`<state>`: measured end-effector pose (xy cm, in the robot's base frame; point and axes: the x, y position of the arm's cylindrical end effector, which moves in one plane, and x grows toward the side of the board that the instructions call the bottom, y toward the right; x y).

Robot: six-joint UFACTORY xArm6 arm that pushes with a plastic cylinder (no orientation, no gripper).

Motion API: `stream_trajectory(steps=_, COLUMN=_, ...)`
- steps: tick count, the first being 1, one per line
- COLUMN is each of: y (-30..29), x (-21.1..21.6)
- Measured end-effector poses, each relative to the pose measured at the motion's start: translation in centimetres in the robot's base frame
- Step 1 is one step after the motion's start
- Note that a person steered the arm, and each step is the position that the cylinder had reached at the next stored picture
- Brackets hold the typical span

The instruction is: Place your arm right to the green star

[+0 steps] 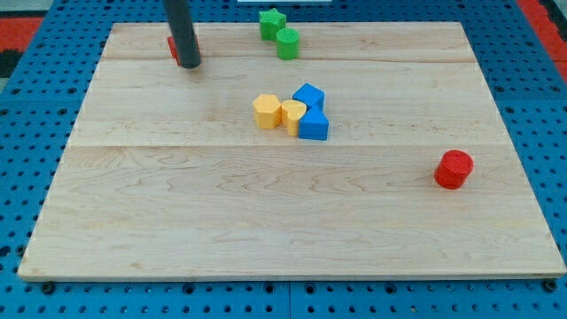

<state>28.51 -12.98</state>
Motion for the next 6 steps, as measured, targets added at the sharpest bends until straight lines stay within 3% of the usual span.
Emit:
stream_trajectory(steps=1, y=-1.3, x=-2.5)
stream_trajectory(steps=2, y=-0.2, x=-1.4)
stream_trajectory(steps=3, y=8.0, x=0.4)
stream_trajectory(steps=4, y=16.9, x=-1.4)
stream_trajectory(steps=5, y=23.8, x=-6.1)
stream_trajectory(steps=6, y=23.3, x=-9.4)
